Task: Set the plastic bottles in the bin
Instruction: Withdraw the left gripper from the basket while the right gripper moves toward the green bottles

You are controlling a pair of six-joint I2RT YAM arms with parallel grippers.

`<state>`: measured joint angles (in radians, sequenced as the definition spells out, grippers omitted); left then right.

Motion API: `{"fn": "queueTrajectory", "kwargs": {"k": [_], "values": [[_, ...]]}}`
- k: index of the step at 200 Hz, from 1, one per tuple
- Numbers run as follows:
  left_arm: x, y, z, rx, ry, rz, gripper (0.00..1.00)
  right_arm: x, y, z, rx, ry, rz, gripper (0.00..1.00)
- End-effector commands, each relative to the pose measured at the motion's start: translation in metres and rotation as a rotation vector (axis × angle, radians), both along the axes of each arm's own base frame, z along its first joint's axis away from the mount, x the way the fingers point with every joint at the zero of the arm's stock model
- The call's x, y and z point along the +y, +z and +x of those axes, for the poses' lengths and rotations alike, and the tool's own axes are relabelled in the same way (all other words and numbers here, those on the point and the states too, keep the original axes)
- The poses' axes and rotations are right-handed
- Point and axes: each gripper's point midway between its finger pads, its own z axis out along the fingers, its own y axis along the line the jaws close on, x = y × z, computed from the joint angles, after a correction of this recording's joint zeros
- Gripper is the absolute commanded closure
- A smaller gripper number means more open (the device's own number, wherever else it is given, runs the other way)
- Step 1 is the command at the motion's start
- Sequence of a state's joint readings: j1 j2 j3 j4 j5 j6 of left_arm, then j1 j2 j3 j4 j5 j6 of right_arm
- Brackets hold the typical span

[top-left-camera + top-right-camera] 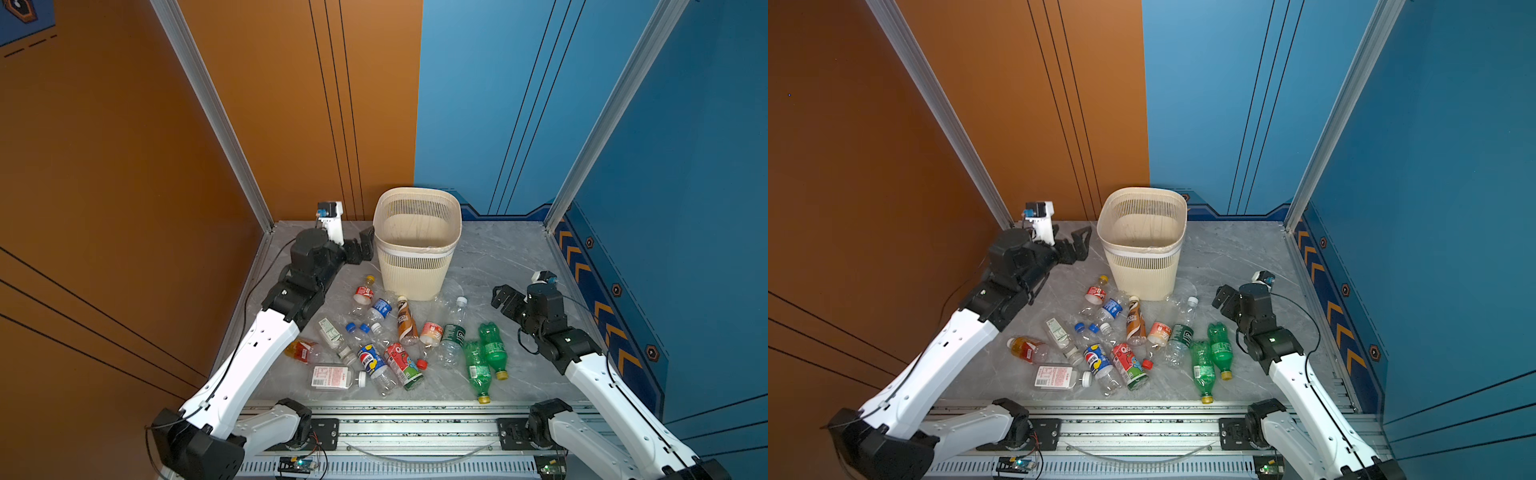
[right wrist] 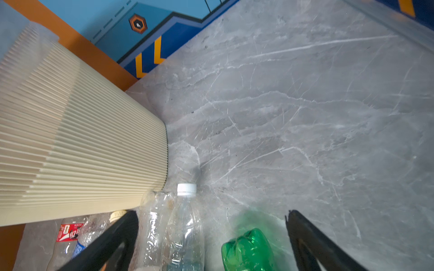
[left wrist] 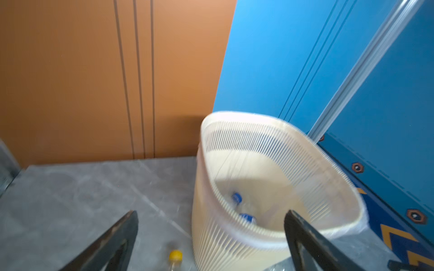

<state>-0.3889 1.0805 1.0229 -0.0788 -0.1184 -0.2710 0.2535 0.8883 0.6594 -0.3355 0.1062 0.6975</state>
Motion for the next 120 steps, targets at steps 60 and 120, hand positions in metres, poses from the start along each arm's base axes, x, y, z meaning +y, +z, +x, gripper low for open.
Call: {"fn": "queueTrajectory", "kwargs": {"k": [60, 120], "values": [[0.065, -0.105, -0.042, 0.241, 0.185, -0.035, 0.02, 0.014, -0.021, -0.029, 0.153, 0.061, -0.046, 0.0], [0.062, -0.111, -0.033, 0.272, 0.172, -0.072, 0.02, 0.005, -0.053, -0.071, 0.256, 0.036, -0.066, 0.0]]}}
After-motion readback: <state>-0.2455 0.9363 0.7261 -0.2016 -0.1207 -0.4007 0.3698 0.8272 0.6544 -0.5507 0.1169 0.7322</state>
